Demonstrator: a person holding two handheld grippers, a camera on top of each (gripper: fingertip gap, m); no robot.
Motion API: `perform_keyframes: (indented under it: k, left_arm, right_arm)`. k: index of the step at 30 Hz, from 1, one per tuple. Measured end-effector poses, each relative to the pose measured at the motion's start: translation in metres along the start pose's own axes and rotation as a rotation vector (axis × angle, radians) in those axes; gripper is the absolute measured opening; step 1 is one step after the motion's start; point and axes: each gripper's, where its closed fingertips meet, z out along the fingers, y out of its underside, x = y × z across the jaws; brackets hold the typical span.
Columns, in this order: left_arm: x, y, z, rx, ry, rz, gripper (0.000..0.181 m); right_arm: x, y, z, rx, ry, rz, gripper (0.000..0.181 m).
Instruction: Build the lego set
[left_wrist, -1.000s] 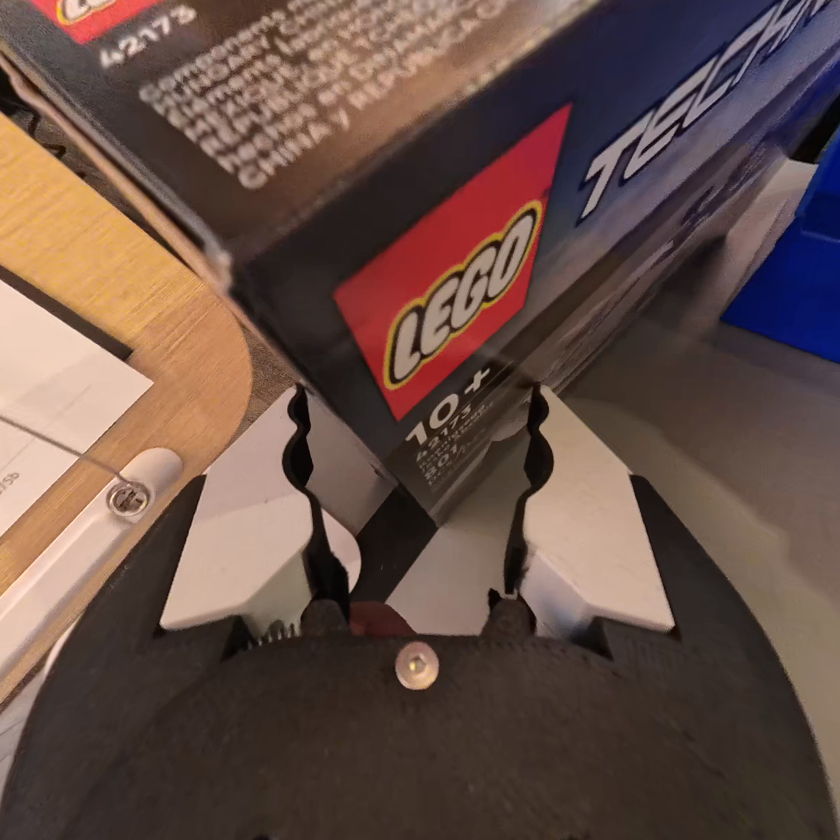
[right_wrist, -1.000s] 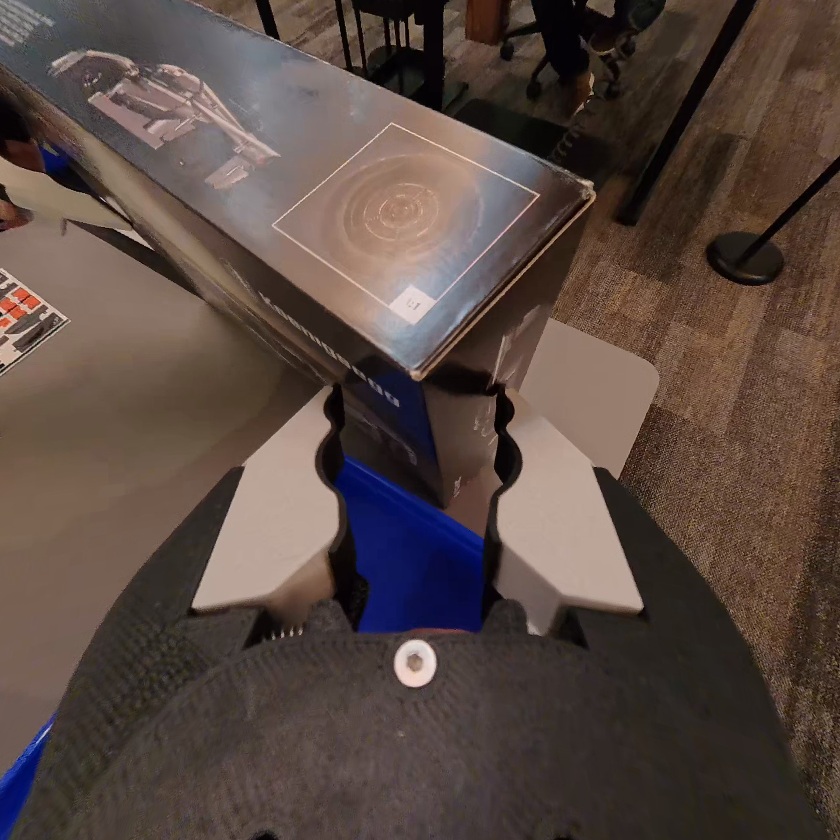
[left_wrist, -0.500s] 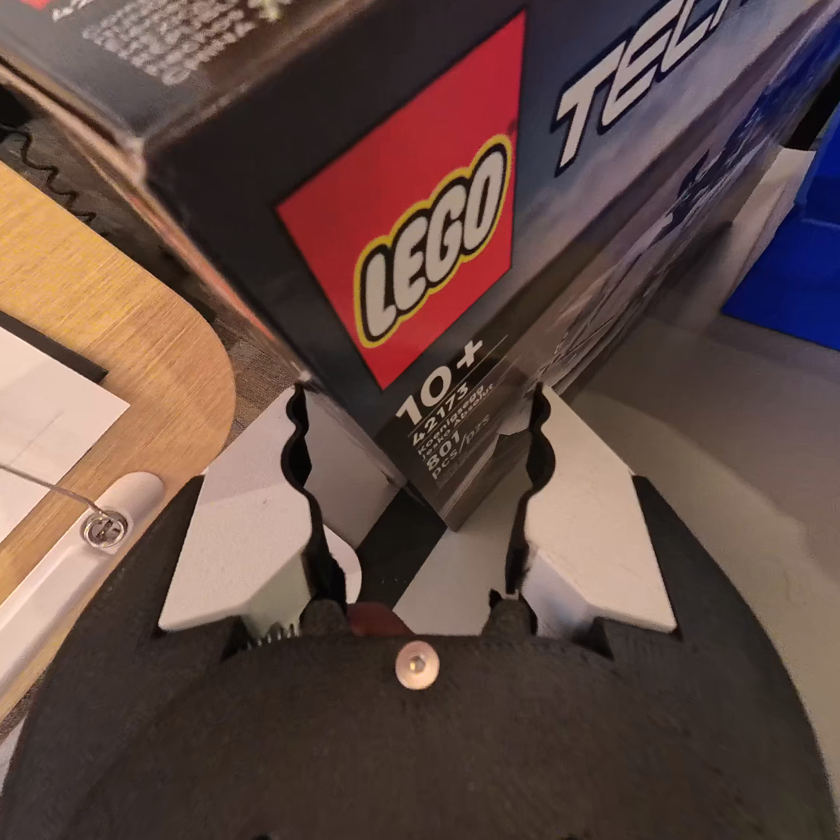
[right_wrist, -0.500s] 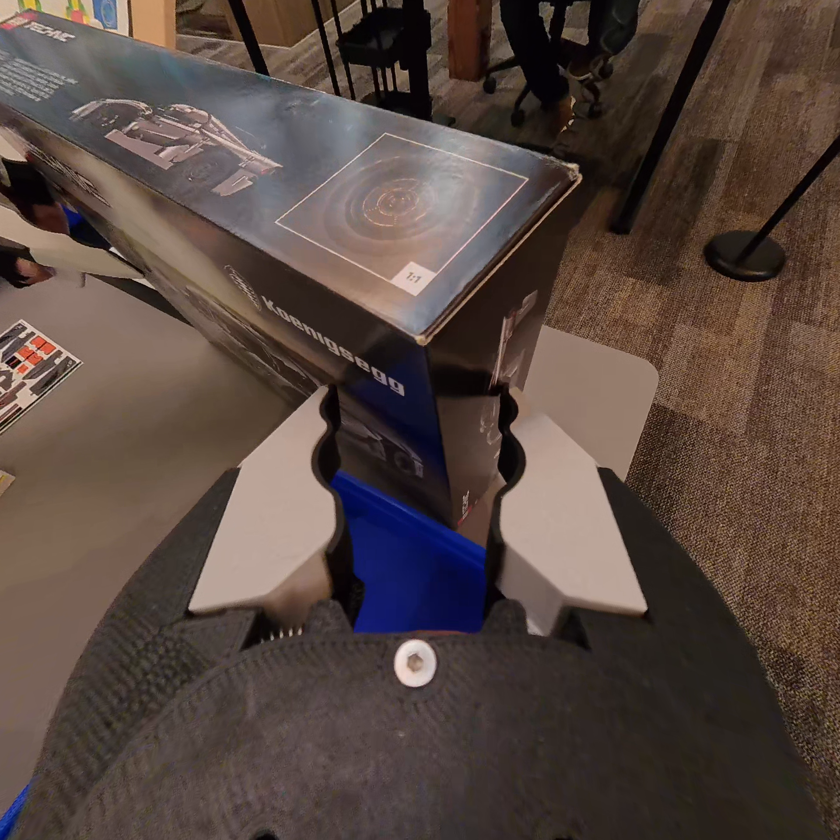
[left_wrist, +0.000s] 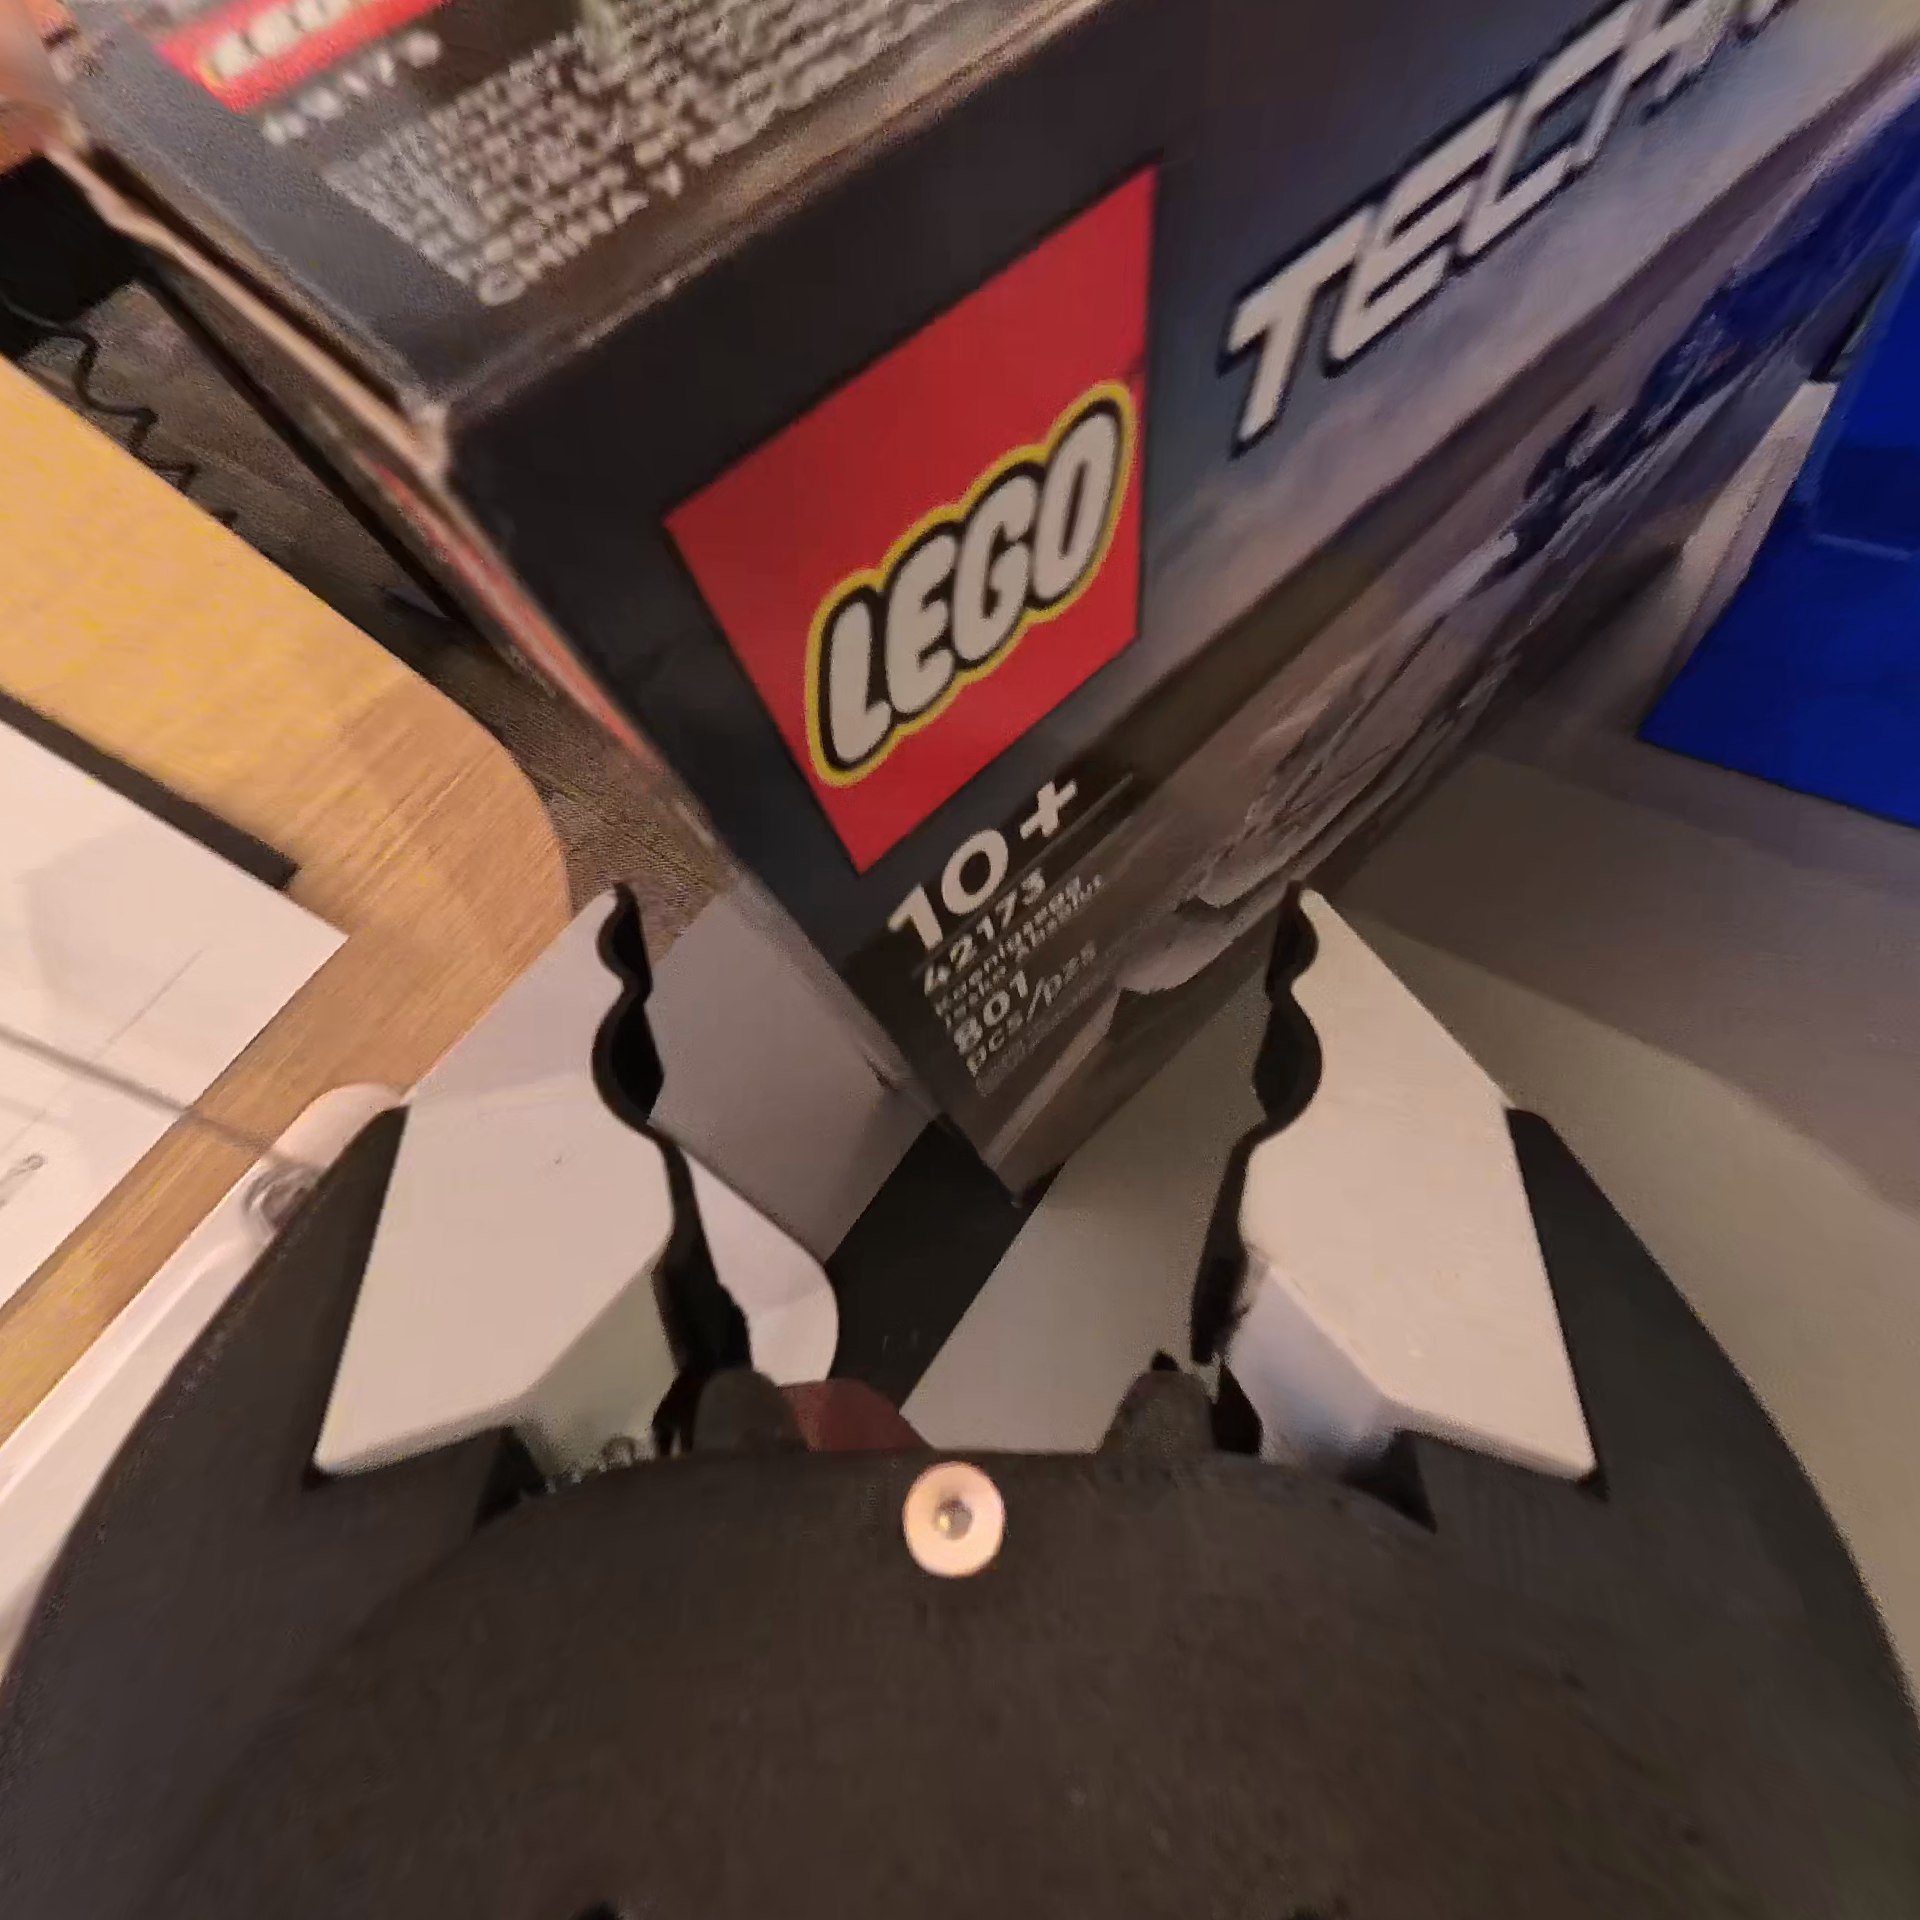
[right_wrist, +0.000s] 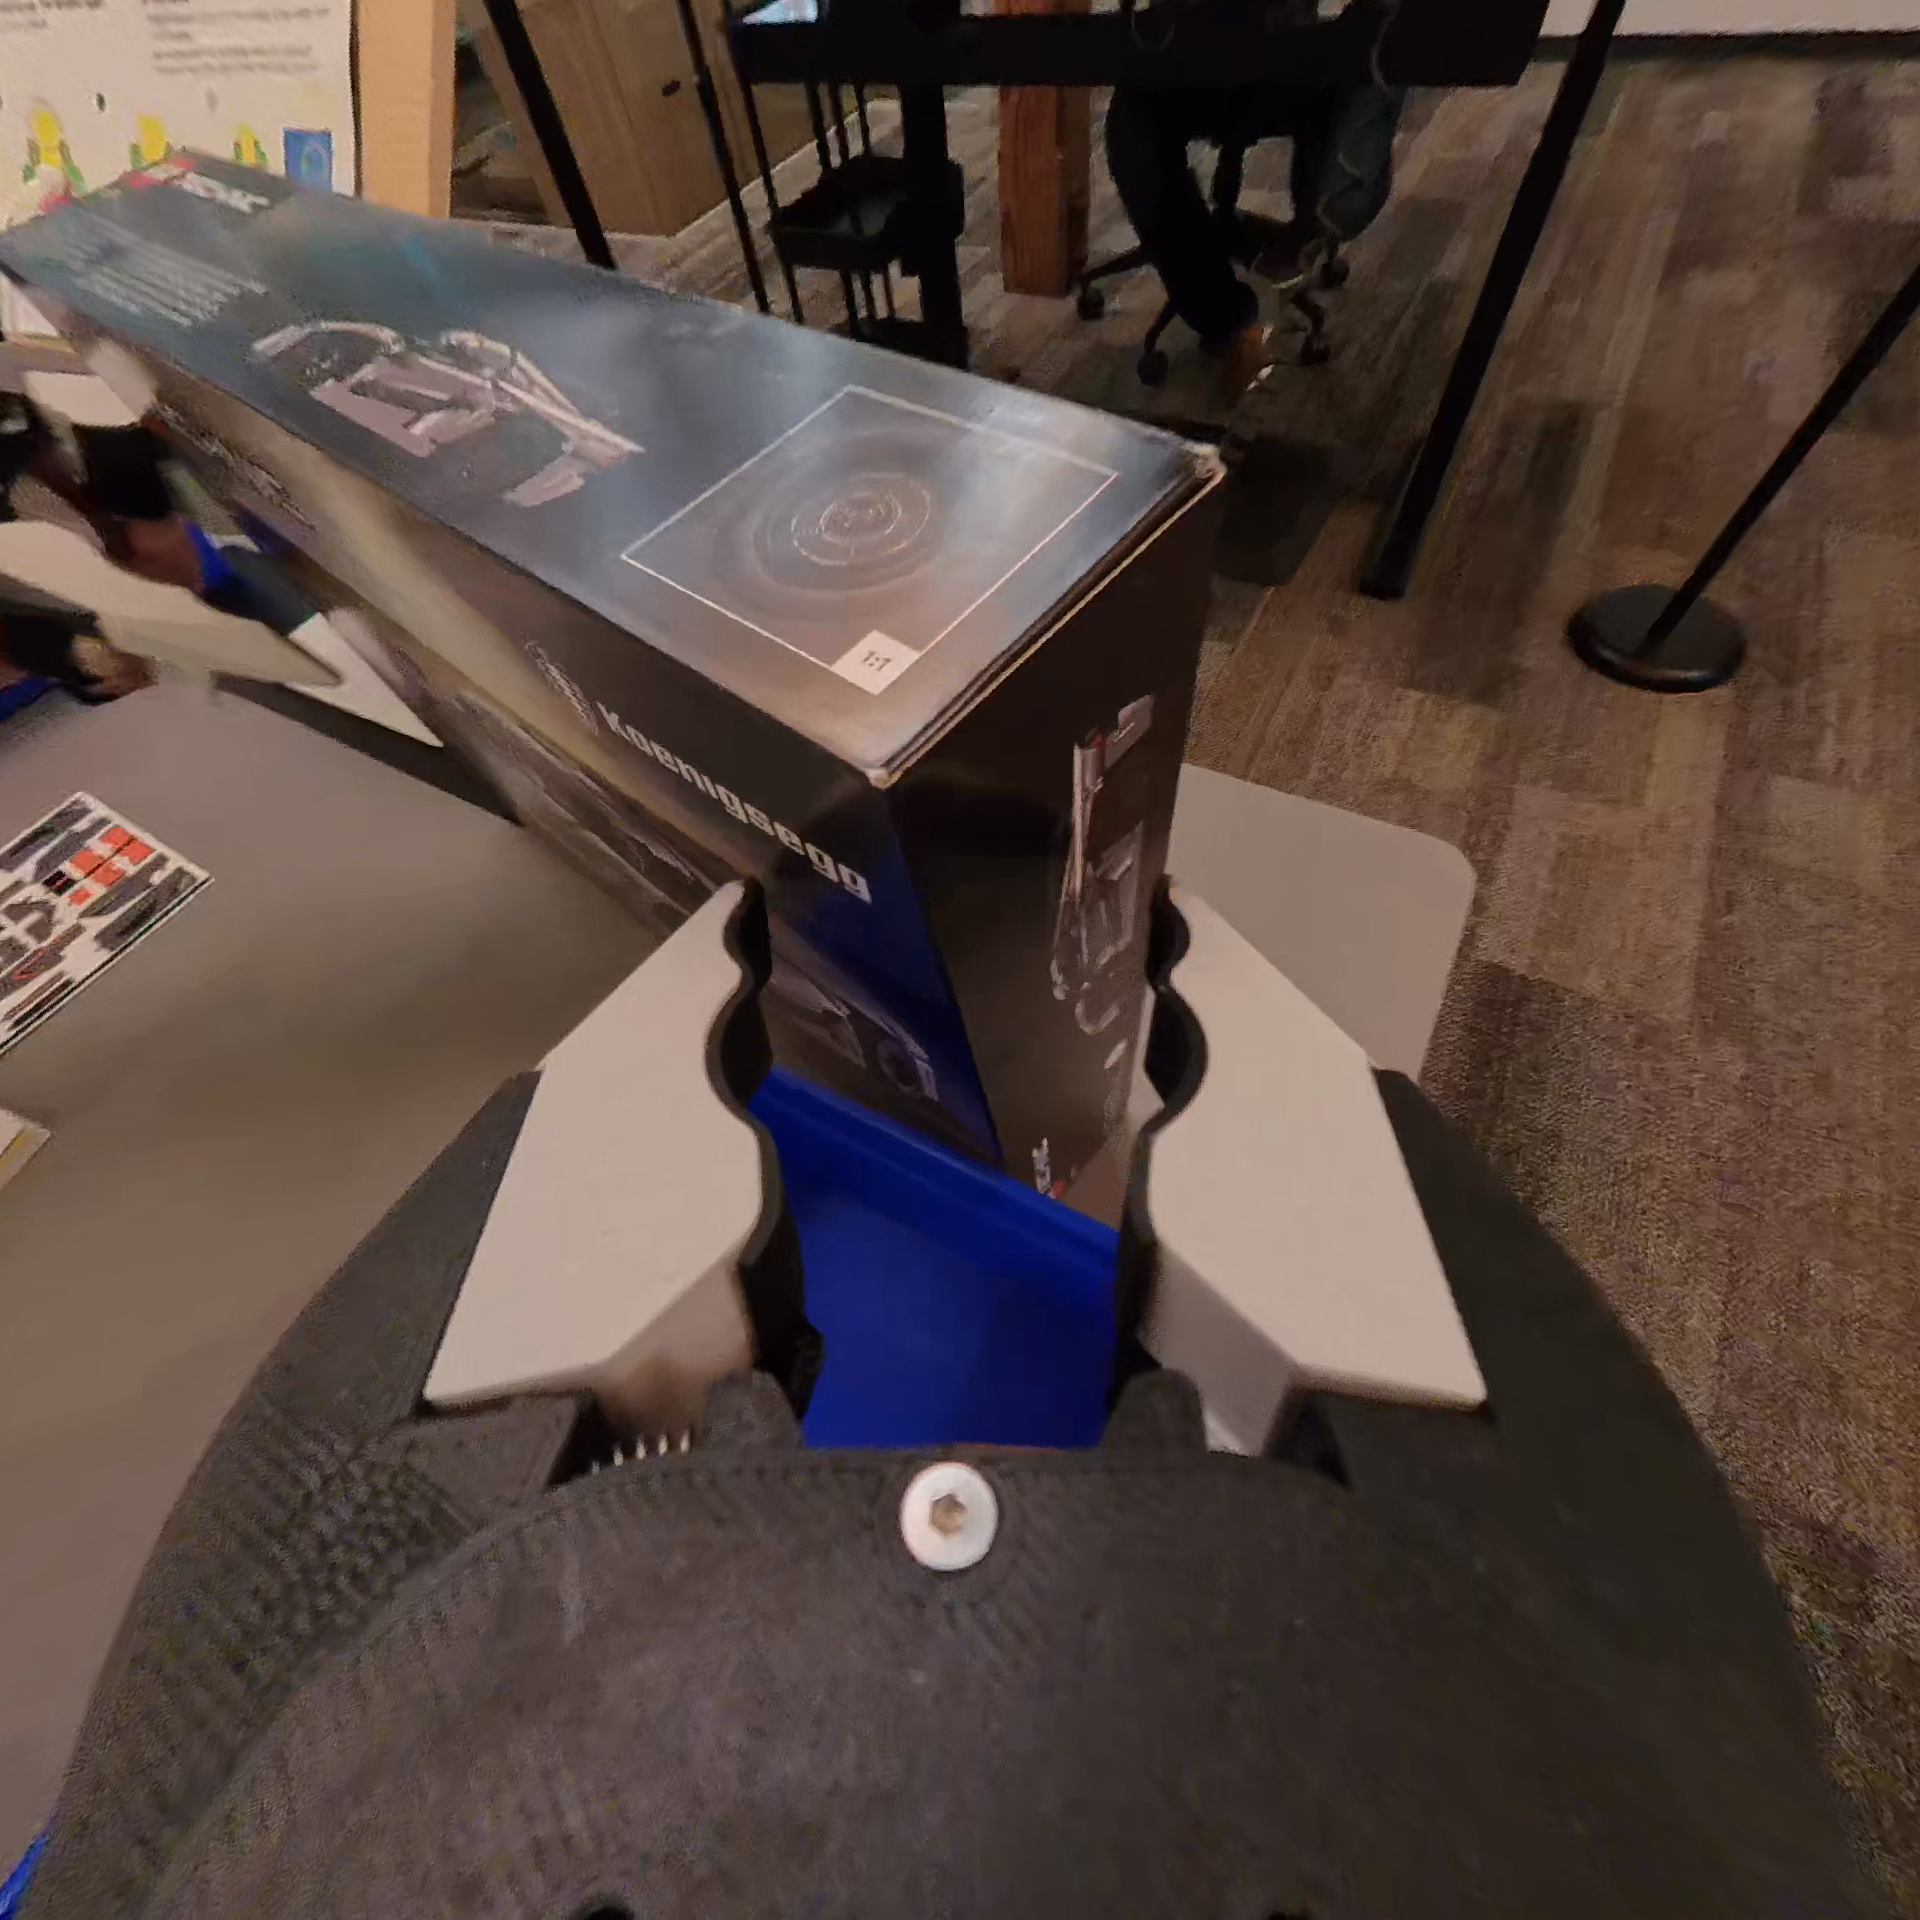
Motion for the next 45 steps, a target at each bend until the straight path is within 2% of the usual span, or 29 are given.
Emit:
perform_keyframes:
  k: [1,4,6,8,11,14,17,19,21,25,29,32,33,36,40,45]
  left_arm:
    - [0.001,0.000,-0.008,0.006,-0.005,0.015,0.119]
    - [0.003,0.001,-0.049,0.043,-0.023,0.049,0.125]
    - [0.008,0.006,-0.087,0.064,-0.023,0.074,0.124]
    - [0.013,0.019,-0.130,0.066,-0.019,0.088,0.123]
    - [0.015,0.057,-0.192,0.033,-0.039,0.079,0.118]
    - [0.025,0.115,-0.247,-0.036,-0.050,0.050,0.113]
    - [0.039,0.191,-0.290,-0.159,-0.088,0.020,0.111]
    - [0.053,0.239,-0.314,-0.235,-0.102,-0.036,0.113]
    - [0.073,0.278,-0.334,-0.284,-0.084,-0.132,0.110]
    - [0.097,0.338,-0.359,-0.345,-0.131,-0.260,0.108]
    - [0.118,0.366,-0.360,-0.378,-0.131,-0.329,0.098]
    - [0.120,0.363,-0.356,-0.340,-0.138,-0.355,0.091]
    - [0.122,0.362,-0.354,-0.330,-0.121,-0.357,0.088]
    - [0.129,0.357,-0.345,-0.292,-0.068,-0.404,0.076]
    - [0.131,0.351,-0.335,-0.291,-0.061,-0.392,0.077]
    - [0.141,0.333,-0.310,-0.277,-0.019,-0.361,0.079]
  right_arm:
    - [0.002,-0.003,-0.006,0.012,0.027,-0.002,0.079]
    - [-0.001,-0.021,-0.036,0.068,0.131,-0.066,0.081]
    - [-0.023,-0.034,-0.058,0.087,0.186,-0.140,0.086]
    - [-0.067,-0.041,-0.071,0.083,0.168,-0.210,0.090]
    - [-0.161,-0.036,-0.072,0.056,0.077,-0.320,0.090]
    - [-0.265,-0.005,-0.049,0.012,-0.073,-0.404,0.091]
    - [-0.357,0.050,-0.012,-0.092,-0.237,-0.450,0.092]
    - [-0.405,0.088,0.011,-0.164,-0.344,-0.427,0.093]
    - [-0.432,0.126,0.032,-0.247,-0.380,-0.411,0.095]
    - [-0.459,0.183,0.058,-0.362,-0.381,-0.325,0.094]
    - [-0.472,0.224,0.070,-0.428,-0.383,-0.239,0.087]
    - [-0.474,0.244,0.074,-0.457,-0.352,-0.233,0.083]
    - [-0.477,0.243,0.074,-0.430,-0.357,-0.219,0.072]
    - [-0.480,0.243,0.075,-0.405,-0.349,-0.211,0.054]
    - [-0.476,0.245,0.071,-0.405,-0.330,-0.202,0.052]
    - [-0.446,0.248,0.056,-0.407,-0.285,-0.153,0.046]
